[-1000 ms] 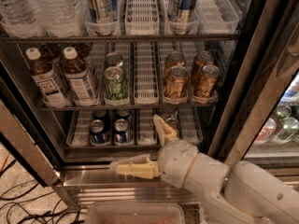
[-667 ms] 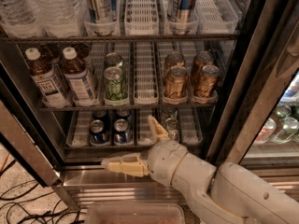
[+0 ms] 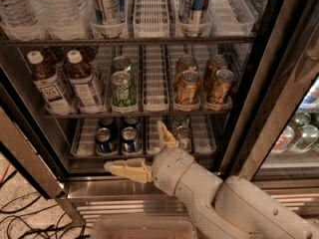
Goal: Pick blue plastic bottle from middle shelf of fridge
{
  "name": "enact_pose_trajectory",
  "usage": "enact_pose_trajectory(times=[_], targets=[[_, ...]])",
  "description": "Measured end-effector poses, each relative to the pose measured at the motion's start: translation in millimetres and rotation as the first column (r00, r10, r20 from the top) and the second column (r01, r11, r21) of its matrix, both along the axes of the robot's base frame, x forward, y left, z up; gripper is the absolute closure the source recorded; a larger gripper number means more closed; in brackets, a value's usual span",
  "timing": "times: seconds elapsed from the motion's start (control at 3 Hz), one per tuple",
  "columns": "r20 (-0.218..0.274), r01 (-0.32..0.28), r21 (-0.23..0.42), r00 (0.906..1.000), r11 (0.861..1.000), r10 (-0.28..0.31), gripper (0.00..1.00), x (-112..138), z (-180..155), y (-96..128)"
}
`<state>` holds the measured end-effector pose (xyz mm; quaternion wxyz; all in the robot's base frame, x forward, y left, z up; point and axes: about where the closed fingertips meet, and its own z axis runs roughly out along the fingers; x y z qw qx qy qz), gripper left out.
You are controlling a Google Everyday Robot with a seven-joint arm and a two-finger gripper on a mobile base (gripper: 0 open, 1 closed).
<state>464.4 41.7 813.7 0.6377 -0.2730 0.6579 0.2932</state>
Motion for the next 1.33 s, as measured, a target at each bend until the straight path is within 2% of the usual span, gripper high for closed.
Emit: enact_pose_trajectory(times=[0.33,0.67,1.0,1.33], targets=[[0.000,0.000,0.000,1.0000,1.000,0.000,0.00,0.0,0.0,0.0],[0.064,-0.008,-0.045,0.9979,0.999,0.011,0.00,-11.4,7.9,13.8],[0.121,0.010,-0.087,0.9927,0.996,0.001,0.00,-22.7,13.4,34.3],[0.162,0.038,-0.076,0.9865,0.996,-0.025,0.00,-29.4,21.7,59.1]])
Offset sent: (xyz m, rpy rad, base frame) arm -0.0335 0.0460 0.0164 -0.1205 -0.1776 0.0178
